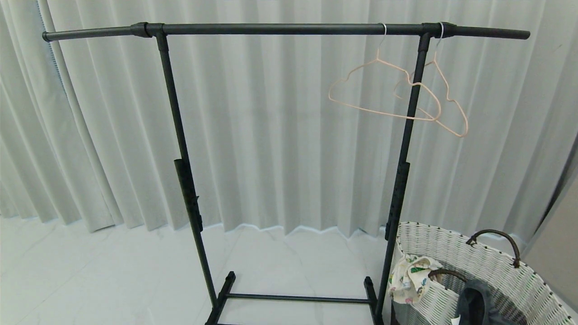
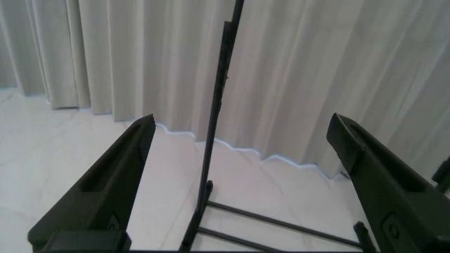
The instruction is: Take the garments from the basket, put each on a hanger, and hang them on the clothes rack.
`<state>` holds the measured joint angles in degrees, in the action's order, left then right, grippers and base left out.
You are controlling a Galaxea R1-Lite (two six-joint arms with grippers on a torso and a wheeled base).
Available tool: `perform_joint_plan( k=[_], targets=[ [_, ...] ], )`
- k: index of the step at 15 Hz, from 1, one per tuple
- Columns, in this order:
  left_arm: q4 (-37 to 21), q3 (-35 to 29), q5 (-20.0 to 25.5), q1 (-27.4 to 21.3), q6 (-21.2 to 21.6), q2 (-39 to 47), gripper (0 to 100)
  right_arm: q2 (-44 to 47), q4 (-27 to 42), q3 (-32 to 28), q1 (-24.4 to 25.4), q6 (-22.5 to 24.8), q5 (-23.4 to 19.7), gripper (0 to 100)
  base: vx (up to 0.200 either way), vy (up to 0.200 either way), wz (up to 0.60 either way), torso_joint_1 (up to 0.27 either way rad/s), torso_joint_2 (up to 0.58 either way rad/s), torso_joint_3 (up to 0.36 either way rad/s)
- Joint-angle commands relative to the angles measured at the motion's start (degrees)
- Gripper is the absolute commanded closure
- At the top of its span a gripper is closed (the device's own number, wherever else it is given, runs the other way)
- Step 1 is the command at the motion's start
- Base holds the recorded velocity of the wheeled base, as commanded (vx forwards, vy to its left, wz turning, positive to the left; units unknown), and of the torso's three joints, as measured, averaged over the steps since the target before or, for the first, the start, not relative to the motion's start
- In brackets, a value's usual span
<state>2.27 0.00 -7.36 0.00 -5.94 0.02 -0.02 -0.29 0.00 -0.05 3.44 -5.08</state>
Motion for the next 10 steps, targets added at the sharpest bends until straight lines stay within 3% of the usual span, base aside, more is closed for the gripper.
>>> perform_joint_plan(
  k=[1, 2, 10],
  targets=[
    [0.02, 0.00, -0.02, 0.00, -0.04, 0.06, 0, 0.02, -0.06, 0.00, -0.04, -0.01, -0.01, 0, 0.200, 0.000, 0.00, 0.002, 0.00, 0.002],
    [0.02, 0.00, -0.02, 0.00, -0.04, 0.06, 0, 0.02, -0.06, 0.00, 0.05, -0.01, -0.01, 0, 0.200, 0.000, 0.00, 0.002, 0.00, 0.002],
    [0.02, 0.00, 0.07, 0.00, -0.04, 0.06, 0, 0.02, -0.06, 0.00, 0.05, 0.25, -0.01, 0, 0.000, 0.000, 0.00, 0.000, 0.00, 0.000]
  ],
)
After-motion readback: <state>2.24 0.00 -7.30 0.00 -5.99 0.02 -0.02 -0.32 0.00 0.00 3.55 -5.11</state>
